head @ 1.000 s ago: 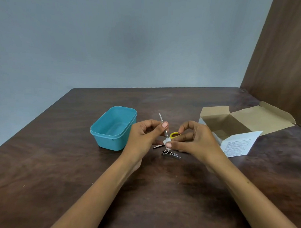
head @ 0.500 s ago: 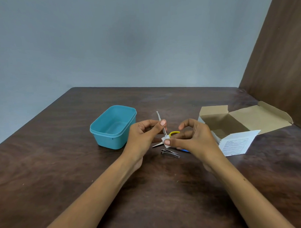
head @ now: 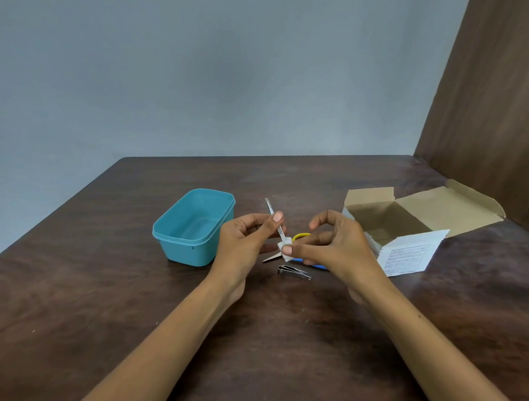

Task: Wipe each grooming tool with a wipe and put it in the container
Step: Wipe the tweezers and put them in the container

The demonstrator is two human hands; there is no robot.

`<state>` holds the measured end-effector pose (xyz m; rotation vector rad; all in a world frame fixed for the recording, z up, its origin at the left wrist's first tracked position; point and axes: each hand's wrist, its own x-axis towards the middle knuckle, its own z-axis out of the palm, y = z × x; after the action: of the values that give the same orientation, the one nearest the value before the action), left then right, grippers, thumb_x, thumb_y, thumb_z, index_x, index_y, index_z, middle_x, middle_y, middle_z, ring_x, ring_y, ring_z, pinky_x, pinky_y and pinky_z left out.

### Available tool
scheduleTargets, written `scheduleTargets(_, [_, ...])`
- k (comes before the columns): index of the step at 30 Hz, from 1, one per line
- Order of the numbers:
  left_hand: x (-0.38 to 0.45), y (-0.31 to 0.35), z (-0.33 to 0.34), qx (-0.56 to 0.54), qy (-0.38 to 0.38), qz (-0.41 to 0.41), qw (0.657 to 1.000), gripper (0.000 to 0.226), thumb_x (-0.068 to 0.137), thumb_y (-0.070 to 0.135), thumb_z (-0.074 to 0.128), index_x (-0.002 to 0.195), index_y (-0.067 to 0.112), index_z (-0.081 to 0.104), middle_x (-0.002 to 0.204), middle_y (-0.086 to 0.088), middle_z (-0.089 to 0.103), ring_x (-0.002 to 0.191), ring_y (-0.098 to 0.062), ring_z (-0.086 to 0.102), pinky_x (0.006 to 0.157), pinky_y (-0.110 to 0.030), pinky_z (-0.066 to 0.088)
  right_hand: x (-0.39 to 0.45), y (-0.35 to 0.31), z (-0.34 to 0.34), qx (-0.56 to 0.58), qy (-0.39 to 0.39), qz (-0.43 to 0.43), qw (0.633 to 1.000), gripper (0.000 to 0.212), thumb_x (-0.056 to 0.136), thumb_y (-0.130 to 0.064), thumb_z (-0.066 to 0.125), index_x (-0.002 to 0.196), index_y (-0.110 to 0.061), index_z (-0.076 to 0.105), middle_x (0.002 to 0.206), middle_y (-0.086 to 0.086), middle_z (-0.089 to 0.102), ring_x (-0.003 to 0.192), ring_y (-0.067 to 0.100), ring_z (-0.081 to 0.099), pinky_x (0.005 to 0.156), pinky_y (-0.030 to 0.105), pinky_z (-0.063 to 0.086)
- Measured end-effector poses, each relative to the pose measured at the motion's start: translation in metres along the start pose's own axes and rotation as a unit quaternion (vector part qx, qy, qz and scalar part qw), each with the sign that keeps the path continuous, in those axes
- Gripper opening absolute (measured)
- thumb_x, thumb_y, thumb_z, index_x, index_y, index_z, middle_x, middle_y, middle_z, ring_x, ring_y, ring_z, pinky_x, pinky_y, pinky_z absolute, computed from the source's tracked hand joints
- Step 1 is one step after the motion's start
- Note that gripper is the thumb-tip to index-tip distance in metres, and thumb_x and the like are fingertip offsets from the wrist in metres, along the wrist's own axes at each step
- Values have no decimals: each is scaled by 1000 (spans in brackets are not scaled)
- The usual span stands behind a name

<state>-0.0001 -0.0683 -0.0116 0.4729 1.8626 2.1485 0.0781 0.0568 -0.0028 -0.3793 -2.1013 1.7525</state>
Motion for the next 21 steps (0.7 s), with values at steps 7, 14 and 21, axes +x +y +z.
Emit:
scheduleTargets(7, [0, 0, 0, 7, 4, 2, 1000, 20, 83, 24, 67, 89, 5, 72, 79, -5, 73, 74, -10, 70, 63, -19, 56, 2, 2, 2, -29, 3, -1, 1000, 47, 59, -10, 88, 86, -11, 49, 63, 5, 73, 51, 9, 64, 57, 23, 54])
scheduleTargets(14, [-3, 3, -3, 8, -23, -46, 999, 32, 73, 32, 73, 89, 5, 72, 78, -6, 73, 73, -12, 70, 62, -26, 58, -1, 7, 1, -77, 25, -33, 996, 45, 58, -10, 88, 79, -14, 49, 62, 4, 72, 54, 10, 65, 61, 28, 52])
scheduleTargets(21, [-4, 3, -4, 27, -42, -66, 997, 19, 77, 23, 73, 85, 5, 74, 79, -8, 75, 70, -13, 71, 60, -23, 57, -2, 10, 5, -170, 66, -111, 977, 41, 62, -14, 84, 75, -24, 47, 62, 0, 72, 63, 9, 69, 64, 35, 56])
